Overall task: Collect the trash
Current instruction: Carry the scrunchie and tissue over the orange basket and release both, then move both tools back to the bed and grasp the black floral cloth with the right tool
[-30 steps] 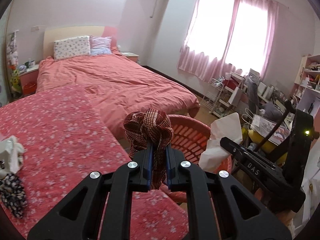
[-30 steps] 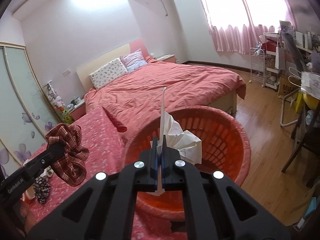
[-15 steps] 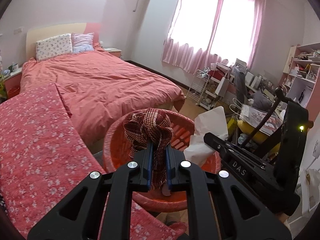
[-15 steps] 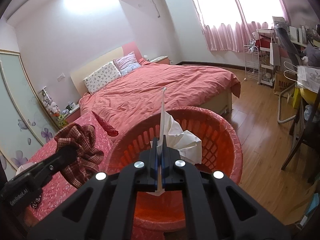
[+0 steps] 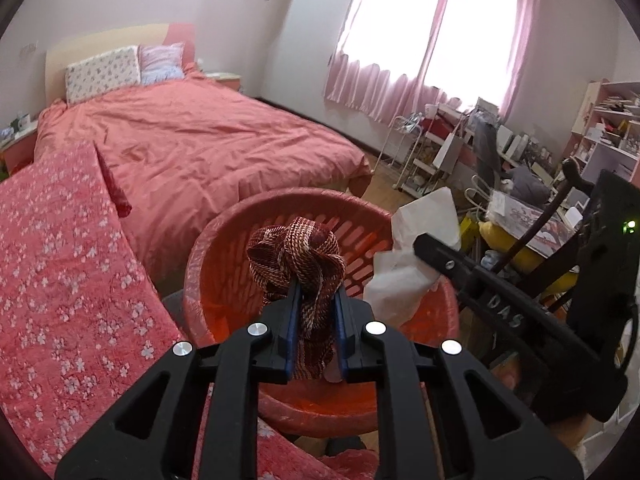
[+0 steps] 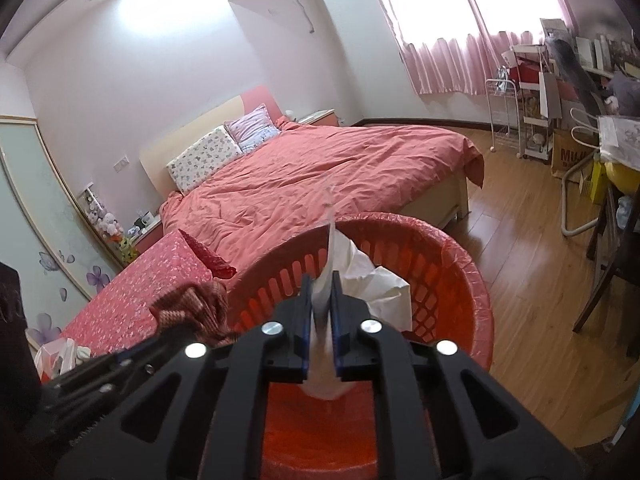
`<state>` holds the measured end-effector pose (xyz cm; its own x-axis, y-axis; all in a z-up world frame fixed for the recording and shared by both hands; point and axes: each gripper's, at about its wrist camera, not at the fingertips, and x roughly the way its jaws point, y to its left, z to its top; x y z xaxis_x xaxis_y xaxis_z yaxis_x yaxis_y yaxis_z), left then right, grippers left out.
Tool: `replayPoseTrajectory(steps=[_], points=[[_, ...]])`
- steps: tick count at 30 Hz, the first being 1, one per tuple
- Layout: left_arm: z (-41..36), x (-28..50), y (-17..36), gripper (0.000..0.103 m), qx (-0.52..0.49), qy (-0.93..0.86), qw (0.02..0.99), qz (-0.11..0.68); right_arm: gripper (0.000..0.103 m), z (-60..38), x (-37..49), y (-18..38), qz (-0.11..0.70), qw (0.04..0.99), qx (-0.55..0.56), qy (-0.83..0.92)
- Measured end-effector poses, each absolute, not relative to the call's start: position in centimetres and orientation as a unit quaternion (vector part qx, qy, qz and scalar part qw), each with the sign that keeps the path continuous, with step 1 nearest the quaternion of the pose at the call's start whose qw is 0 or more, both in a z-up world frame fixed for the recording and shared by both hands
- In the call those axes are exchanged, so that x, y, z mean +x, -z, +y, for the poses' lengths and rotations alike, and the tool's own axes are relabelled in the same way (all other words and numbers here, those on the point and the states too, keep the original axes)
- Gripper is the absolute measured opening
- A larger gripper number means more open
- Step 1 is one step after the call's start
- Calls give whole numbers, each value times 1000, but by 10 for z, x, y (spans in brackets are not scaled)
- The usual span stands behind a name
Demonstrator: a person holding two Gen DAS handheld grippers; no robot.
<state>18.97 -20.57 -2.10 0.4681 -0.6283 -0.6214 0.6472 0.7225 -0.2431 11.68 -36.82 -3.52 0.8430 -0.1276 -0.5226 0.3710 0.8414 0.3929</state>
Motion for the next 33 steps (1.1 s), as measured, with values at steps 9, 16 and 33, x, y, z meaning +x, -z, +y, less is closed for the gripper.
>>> replayPoseTrajectory(steps=[9, 16, 33], points=[[-196, 197, 28, 45, 6, 350, 857, 377, 32, -374, 114, 43, 255, 922, 250, 151], [-171, 199, 26, 53, 11, 316, 871, 376, 44, -371, 104, 35, 251, 925, 232, 165], [-14, 171, 7, 63, 3, 135, 926, 352, 50, -242, 114, -9, 269, 950, 144, 65]])
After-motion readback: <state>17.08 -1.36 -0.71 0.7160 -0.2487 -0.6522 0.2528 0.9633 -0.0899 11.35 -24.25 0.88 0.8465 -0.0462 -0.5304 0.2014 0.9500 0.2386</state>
